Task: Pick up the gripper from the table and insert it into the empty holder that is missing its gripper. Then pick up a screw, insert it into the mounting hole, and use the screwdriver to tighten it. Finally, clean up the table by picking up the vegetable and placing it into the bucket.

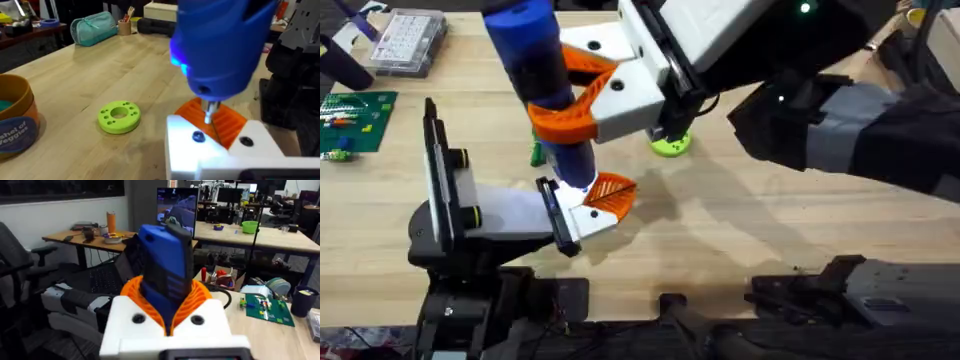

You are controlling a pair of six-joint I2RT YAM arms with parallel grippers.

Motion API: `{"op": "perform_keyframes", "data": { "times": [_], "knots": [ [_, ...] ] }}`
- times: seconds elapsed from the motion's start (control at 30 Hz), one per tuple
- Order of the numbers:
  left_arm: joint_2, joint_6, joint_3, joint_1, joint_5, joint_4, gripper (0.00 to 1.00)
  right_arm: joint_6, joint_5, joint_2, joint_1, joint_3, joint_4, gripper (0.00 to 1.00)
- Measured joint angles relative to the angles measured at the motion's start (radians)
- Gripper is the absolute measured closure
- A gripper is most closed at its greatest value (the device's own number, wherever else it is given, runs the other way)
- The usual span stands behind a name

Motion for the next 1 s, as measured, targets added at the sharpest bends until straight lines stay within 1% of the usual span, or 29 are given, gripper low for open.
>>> {"op": "perform_keyframes", "data": {
  "times": [1.0],
  "knots": [
    [0.0,0.0,0.0,0.0,0.0,0.0,0.982,-0.023,0.0,0.011,0.0,0.0,-0.009,0.975]
  ]
}}
